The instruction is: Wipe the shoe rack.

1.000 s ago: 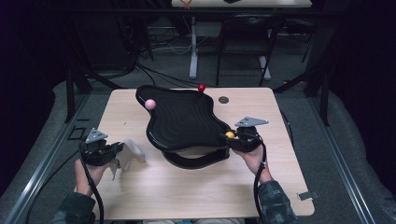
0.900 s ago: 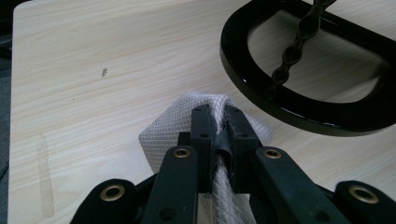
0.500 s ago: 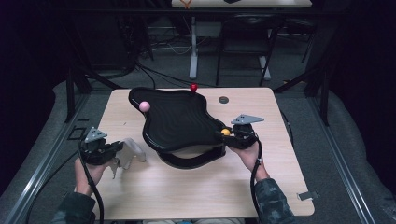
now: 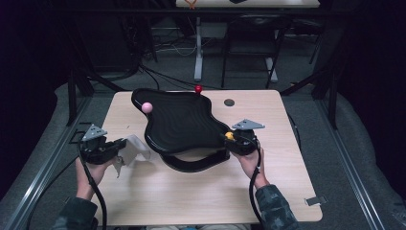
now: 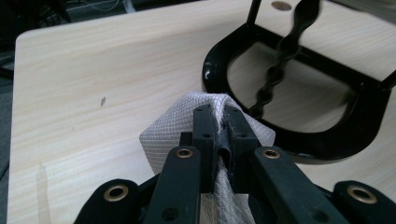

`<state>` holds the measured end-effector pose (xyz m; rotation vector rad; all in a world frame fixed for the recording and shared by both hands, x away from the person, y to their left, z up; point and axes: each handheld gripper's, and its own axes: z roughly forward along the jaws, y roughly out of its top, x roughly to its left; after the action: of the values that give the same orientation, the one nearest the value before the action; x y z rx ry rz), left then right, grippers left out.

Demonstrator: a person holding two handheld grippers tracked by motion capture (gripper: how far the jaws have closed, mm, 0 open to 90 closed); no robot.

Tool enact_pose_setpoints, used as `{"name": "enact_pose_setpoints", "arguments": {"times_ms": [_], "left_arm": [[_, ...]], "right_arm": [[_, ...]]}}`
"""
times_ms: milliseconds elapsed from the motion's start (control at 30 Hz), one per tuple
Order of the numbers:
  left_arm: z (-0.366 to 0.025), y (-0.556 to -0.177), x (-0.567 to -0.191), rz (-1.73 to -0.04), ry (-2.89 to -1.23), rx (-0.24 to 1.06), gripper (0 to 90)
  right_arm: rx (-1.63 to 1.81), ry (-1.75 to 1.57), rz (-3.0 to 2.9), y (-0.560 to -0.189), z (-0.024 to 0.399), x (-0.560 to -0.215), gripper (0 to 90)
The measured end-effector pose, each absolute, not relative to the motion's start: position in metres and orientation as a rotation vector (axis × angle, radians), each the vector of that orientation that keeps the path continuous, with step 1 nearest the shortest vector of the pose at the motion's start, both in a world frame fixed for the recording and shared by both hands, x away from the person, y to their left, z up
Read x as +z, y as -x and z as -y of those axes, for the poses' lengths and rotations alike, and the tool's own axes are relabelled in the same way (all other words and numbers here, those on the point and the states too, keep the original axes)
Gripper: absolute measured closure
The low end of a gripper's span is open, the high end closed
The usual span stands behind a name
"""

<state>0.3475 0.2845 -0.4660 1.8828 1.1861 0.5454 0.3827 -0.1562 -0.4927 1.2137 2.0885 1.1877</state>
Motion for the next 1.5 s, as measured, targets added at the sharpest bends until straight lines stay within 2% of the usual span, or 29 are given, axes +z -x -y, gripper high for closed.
{"name": "enact_pose_setpoints", "arguments": {"times_ms": [333,633,833,1133,1500], "left_arm": [[-0.284,-0.36,-0.436,-1.131,-1.863,0.557,84.6],[-0.259,-0.377,-0.393,-1.037,-1.935,0.597,84.6],[-0.241,-0.391,-0.373,-1.013,-1.982,0.573,84.9],[-0.228,-0.391,-0.37,-1.001,-2.023,0.528,85.0],[-0.23,-0.361,-0.367,-0.986,-1.988,0.536,85.1]], "right_arm": [[1.136,-1.249,-2.035,-0.386,0.136,-0.493,59.8],[1.092,-1.263,-2.002,-0.39,0.129,-0.493,59.8],[1.097,-1.263,-2.008,-0.392,0.13,-0.493,59.8],[1.082,-1.287,-1.983,-0.389,0.127,-0.493,59.9],[1.078,-1.293,-1.98,-0.387,0.126,-0.492,59.8]]}}
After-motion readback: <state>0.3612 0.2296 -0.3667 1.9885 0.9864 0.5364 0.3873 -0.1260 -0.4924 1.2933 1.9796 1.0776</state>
